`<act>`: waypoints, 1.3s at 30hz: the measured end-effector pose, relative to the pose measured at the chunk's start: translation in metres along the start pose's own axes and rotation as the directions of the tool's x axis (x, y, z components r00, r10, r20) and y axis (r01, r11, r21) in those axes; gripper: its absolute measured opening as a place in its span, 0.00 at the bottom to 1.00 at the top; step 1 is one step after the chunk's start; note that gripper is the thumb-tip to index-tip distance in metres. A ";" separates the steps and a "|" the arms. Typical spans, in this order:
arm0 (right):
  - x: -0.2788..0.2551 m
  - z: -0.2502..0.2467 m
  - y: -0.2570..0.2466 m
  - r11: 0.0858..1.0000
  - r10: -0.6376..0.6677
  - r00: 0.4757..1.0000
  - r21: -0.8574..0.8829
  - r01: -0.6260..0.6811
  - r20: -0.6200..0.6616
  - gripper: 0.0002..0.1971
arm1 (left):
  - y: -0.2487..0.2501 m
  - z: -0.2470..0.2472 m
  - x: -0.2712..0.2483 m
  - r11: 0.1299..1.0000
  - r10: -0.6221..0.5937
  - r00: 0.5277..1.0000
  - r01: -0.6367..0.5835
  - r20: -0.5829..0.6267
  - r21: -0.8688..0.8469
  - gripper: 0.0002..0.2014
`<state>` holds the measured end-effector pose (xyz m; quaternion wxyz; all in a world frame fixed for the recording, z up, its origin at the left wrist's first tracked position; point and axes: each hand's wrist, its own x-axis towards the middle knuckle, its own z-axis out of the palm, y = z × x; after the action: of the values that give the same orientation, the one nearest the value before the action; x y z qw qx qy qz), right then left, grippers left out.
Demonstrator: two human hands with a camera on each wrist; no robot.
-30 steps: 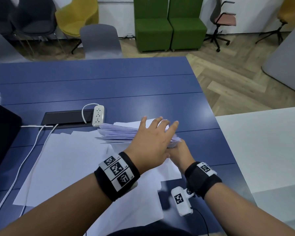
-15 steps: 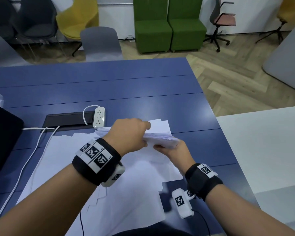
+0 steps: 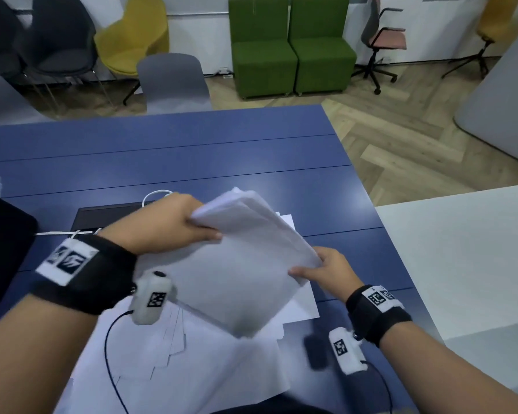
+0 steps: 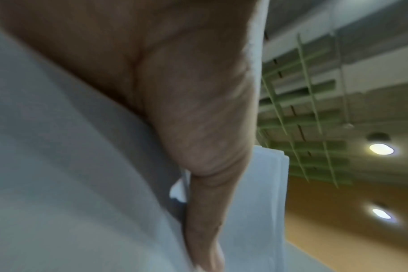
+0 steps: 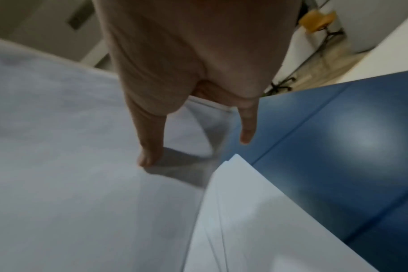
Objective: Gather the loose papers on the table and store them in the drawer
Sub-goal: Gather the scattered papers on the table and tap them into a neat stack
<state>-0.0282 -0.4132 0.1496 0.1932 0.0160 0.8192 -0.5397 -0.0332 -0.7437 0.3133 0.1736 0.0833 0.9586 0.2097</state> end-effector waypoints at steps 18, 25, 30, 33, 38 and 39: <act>-0.003 0.010 -0.002 0.929 0.116 0.948 0.305 -0.209 0.295 0.17 | -0.111 0.110 -0.033 0.401 -0.313 0.891 0.437 0.328 -0.805 0.16; -0.006 0.015 -0.004 0.928 0.008 1.000 0.372 -0.006 -0.003 0.11 | -0.110 0.137 -0.035 0.379 -0.389 0.921 0.131 -0.029 -0.916 0.16; 0.007 0.028 0.018 0.990 -0.108 0.992 0.082 0.113 -0.066 0.08 | -0.112 0.169 -0.032 0.544 -0.470 0.873 0.171 -0.130 -0.821 0.26; 0.009 0.037 0.037 0.996 -0.036 0.998 0.078 0.040 -0.050 0.08 | -0.114 0.187 -0.032 0.571 -0.504 0.854 0.214 -0.133 -0.792 0.34; 0.016 0.041 0.046 0.999 -0.010 0.997 0.030 0.013 -0.082 0.14 | -0.104 0.184 -0.027 0.503 -0.511 0.845 0.142 -0.161 -0.853 0.45; 0.016 0.039 0.044 0.999 -0.011 0.997 0.037 0.014 -0.082 0.15 | -0.101 0.181 -0.026 0.479 -0.513 0.839 0.104 -0.181 -0.872 0.44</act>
<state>-0.0213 -0.4329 0.0916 0.1557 0.0364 0.8162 -0.5553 0.0490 -0.7729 0.1231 0.0173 -0.2359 0.7512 0.6163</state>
